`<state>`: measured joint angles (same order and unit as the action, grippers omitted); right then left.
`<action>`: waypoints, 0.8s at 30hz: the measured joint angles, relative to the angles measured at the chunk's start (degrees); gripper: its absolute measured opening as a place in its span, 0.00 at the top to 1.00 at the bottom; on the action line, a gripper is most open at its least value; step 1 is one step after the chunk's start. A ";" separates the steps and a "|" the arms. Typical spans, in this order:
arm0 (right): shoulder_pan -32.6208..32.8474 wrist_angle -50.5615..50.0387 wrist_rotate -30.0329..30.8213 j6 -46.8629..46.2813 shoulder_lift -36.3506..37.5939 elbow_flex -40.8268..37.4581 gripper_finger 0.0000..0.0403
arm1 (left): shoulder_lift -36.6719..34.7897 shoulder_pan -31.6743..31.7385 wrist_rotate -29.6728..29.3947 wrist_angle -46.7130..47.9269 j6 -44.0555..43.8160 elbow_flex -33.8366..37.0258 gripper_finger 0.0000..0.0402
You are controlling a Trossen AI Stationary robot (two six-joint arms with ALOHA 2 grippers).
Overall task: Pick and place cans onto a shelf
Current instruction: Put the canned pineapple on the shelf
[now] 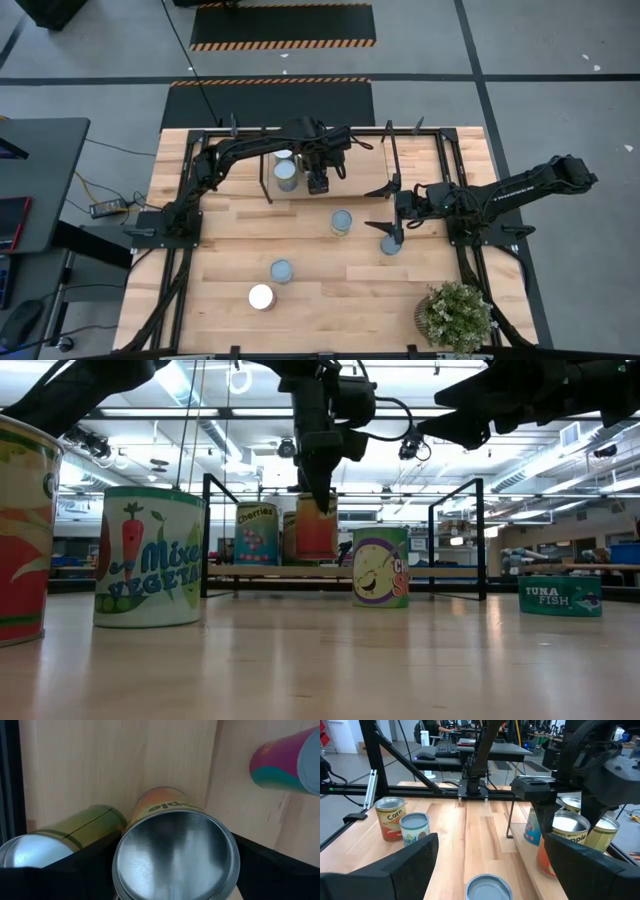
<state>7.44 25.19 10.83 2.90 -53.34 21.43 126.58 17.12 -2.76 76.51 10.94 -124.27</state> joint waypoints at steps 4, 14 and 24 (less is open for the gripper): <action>0.00 0.00 0.04 0.00 0.00 0.00 0.08 | 0.00 0.02 -0.04 -0.85 0.22 0.00 0.18; 0.00 0.02 0.15 0.00 0.00 0.00 0.08 | 0.00 -0.03 -0.17 -1.47 0.22 0.00 0.17; 0.00 0.02 0.17 0.02 0.00 0.00 0.08 | 0.00 0.11 -1.31 -0.87 -0.20 0.00 0.11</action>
<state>7.44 25.21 11.00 2.92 -53.34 21.43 126.58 17.23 -4.07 75.64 10.74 -124.27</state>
